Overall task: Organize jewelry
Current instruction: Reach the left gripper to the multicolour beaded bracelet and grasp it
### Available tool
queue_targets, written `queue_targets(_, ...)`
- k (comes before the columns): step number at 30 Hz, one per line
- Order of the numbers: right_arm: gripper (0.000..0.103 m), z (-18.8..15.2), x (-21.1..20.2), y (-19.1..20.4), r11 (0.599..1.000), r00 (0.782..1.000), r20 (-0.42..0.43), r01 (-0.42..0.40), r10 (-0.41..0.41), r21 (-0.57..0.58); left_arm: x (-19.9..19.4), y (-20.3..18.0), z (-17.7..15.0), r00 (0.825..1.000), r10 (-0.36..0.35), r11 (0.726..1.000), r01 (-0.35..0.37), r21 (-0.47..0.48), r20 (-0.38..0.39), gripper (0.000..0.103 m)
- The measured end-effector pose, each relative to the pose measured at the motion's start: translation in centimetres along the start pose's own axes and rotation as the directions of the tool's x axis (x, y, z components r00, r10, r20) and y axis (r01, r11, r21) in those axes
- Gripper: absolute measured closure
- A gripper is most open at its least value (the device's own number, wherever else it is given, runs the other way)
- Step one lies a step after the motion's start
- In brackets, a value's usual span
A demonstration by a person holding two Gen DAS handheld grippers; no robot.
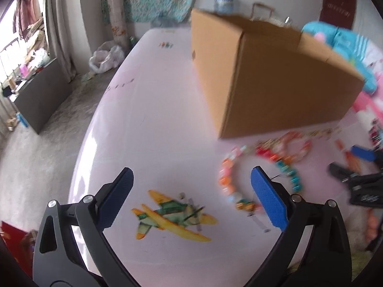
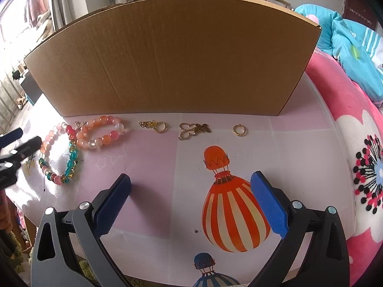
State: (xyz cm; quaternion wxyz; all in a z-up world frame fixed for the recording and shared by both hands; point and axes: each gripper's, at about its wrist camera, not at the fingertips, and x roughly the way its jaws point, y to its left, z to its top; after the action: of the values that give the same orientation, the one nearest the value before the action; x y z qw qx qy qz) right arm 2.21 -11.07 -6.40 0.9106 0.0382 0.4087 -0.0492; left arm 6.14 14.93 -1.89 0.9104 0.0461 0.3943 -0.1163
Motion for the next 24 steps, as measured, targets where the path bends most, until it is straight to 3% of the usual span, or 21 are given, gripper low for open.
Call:
queue_targets(4, 0.006, -0.1, 0.0, 0.0, 1.000, 1.000, -0.002, 0.002, -0.002, 0.001, -0.7, -1.1, 0.5, 0.998, -0.058, 0.998, 0.057, 0.041, 0.039, 0.028)
queue_targets(5, 0.006, -0.1, 0.0, 0.1, 1.000, 1.000, -0.002, 0.002, -0.002, 0.002, -0.6, -1.2, 0.6, 0.997, -0.065, 0.997, 0.064, 0.049, 0.034, 0.037)
queue_targets(9, 0.006, -0.2, -0.1, 0.1, 1.000, 1.000, -0.003, 0.002, -0.002, 0.002, 0.7, -1.9, 0.9, 0.996, -0.091, 0.992, 0.092, 0.083, -0.016, 0.062)
queue_targets(15, 0.006, -0.3, -0.2, 0.1, 1.000, 1.000, 0.003, 0.003, -0.003, 0.003, 2.6, -2.3, 0.7, 0.994, -0.061, 0.989, 0.073, 0.128, -0.094, 0.088)
queue_targets(18, 0.006, -0.4, -0.2, 0.1, 1.000, 1.000, 0.009, 0.001, -0.001, 0.001, 2.4, -2.4, 0.6, 0.995, -0.049, 0.989, 0.061, 0.133, -0.091, 0.094)
queue_targets(24, 0.006, -0.2, -0.1, 0.0, 1.000, 1.000, 0.003, -0.016, 0.016, -0.018, 1.3, -1.7, -0.4, 0.990, -0.076, 0.994, 0.085, 0.073, -0.115, 0.094)
